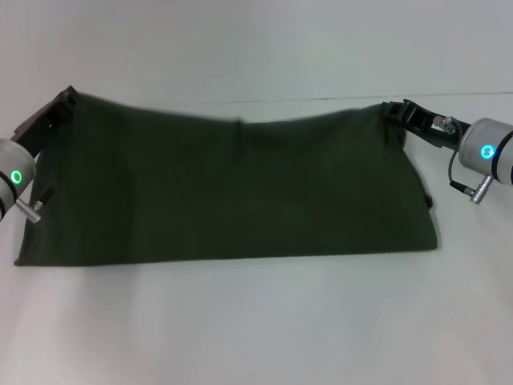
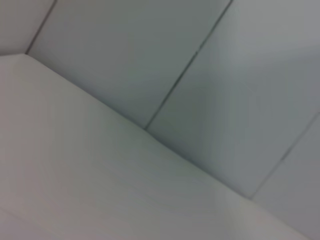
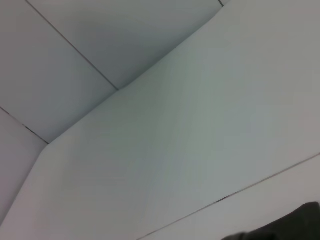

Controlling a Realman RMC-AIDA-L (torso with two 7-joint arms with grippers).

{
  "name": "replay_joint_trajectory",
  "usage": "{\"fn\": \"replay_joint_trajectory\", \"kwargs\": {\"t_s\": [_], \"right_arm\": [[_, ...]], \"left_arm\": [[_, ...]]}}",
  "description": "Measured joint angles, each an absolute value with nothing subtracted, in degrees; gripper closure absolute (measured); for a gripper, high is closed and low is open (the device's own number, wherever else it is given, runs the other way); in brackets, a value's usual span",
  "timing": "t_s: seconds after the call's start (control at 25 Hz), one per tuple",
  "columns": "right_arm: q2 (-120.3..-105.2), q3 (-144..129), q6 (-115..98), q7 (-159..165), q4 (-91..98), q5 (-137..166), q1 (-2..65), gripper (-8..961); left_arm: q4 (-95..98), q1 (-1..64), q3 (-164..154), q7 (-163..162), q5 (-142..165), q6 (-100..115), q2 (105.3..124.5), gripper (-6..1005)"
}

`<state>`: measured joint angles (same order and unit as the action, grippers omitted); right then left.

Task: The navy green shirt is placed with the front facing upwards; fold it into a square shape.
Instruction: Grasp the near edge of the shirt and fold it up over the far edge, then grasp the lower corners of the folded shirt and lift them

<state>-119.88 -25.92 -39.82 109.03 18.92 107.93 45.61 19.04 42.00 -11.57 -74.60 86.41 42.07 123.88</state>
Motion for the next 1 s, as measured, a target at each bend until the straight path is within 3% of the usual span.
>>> {"fn": "replay_joint_trajectory", "kwargs": {"t_s": [0.12, 0.16, 0.24, 0.48, 0.6, 0.76, 0.88, 1.0], "right_arm": [[-119.87, -25.9, -39.8, 109.0, 18.8, 107.9, 45.6, 856], [-119.87, -25.9, -39.8, 109.0, 18.8, 107.9, 45.6, 851], [-119.88, -25.9, -39.8, 109.0, 18.7, 107.9, 45.6, 698], [-119.83, -25.5, -40.5, 109.1, 18.6, 107.9, 45.2, 379], [-119.47, -25.4, -43.1, 109.5, 19.1, 106.9, 43.8, 320], [-118.39, -25.4, -51.8, 109.8, 21.4, 103.9, 40.1, 242], [-116.71, -26.3, -59.4, 112.5, 23.1, 104.5, 37.3, 184], [-114.30, -29.0, -65.1, 115.6, 23.5, 105.8, 35.1, 164]], "left_arm": [[17.7, 41.7, -11.5, -72.3, 81.1, 42.0, 123.90, 943], [17.5, 41.6, -11.5, -72.0, 80.3, 42.0, 123.90, 878], [17.2, 41.5, -11.5, -71.5, 79.5, 42.0, 123.91, 749], [17.1, 41.4, -11.9, -71.4, 79.5, 42.1, 123.90, 620], [17.1, 40.5, -14.1, -73.0, 79.9, 43.3, 123.68, 556], [20.6, 36.4, -23.0, -82.7, 80.3, 48.6, 123.33, 429], [27.2, 31.7, -30.0, -94.2, 84.2, 53.0, 123.19, 303], [34.8, 27.9, -32.5, -105.3, 94.4, 58.4, 122.45, 299]]}}
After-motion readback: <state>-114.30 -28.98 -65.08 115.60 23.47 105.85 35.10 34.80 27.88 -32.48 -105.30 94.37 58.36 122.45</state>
